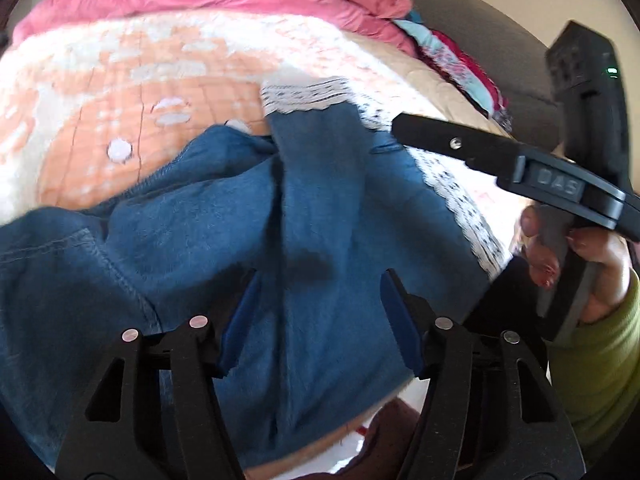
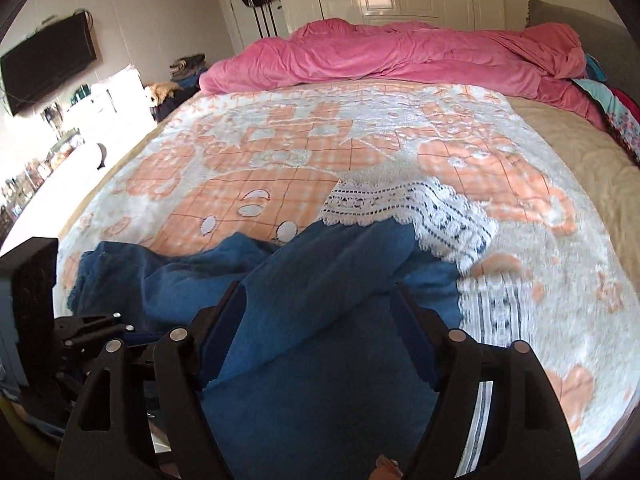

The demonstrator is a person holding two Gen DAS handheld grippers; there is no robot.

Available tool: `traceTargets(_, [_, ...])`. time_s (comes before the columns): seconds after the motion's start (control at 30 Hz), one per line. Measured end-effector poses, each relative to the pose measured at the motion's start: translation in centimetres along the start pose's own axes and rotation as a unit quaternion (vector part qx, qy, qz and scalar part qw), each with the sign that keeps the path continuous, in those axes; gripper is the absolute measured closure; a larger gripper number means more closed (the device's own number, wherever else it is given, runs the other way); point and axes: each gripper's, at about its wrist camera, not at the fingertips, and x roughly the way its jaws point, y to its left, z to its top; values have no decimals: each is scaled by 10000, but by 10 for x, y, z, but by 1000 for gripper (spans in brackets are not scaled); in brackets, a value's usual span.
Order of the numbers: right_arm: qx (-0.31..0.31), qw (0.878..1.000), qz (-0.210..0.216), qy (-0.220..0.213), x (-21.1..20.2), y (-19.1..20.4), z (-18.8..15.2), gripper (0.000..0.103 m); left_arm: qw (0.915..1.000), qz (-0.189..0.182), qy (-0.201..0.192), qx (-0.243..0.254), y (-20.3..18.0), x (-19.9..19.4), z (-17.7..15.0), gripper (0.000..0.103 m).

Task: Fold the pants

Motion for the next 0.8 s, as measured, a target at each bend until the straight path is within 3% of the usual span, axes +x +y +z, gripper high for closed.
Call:
traceTargets(0.07, [-128,9998,-99,103,12,4,9,30,9998,-85,-62,-190,7,7,1,59])
traceTargets(0.27, [-474,9973,-395,390,63,18,42,30,9976,-608,-258,-193,5,19,-4,101])
traceTargets(0.33, [-512,9961,-538,480,82,20,52,30,9955,-926,-199,-65,-1,22,-8,102])
traceTargets(0.63, [-416,9857,-1153,1152,162,17,72,31,9943,-1039,-246,64,0,18,-15,102])
traceTargets(0.7, [-512,9829,-1313,1188,172,16,71,44,9947,-997,-253,91,1,16,-13,102])
traceTargets(0.77, [-397,9856,-1176,1146,175,8,69,66,9951,-944,-282,106,2,14,-13,102])
traceTargets(0.8, [-357,9867,-1153,1090,173,3,69,72,9955,-891,-306,121,3,12,-13,102])
